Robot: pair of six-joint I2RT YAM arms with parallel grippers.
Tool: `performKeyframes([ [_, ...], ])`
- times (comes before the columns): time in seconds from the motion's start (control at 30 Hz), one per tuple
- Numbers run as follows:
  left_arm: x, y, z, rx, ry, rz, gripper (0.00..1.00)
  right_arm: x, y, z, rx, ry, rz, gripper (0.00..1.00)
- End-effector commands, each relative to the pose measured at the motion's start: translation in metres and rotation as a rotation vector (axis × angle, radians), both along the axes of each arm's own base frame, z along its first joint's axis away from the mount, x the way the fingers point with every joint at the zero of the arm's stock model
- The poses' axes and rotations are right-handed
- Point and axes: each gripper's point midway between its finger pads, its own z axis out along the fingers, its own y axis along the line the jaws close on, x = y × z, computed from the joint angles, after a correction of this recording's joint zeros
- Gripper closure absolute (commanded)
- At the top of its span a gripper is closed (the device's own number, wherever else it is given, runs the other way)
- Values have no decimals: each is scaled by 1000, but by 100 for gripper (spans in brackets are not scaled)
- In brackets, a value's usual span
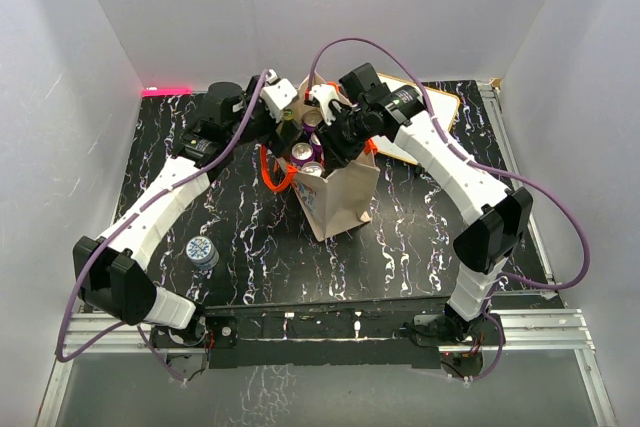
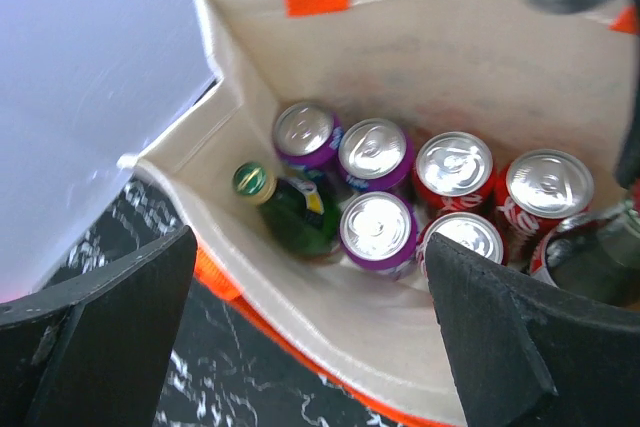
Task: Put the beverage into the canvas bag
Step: Adjust the drink in the canvas bag.
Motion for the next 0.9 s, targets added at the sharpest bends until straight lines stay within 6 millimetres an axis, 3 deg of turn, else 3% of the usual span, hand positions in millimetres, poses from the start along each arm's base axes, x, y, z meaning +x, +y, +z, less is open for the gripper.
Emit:
performKeyframes([
  [0.0, 2, 38, 37, -79, -20, 259, 3, -8, 24, 14, 91, 29, 45, 87],
  [0.13, 3, 50, 37, -83, -22, 327, 3, -13, 29, 10, 103, 51, 84, 80],
  [0.43, 10, 56, 41, -75, -48, 352, 3, -20, 30, 11, 119, 62, 121, 58],
  [0.57, 11, 57, 41, -68, -52, 353, 3, -23, 30, 16, 129, 52, 133, 40],
  [0.87, 16, 62, 44, -57, -75, 366, 3, -21, 31, 31, 156, 4, 139, 33],
])
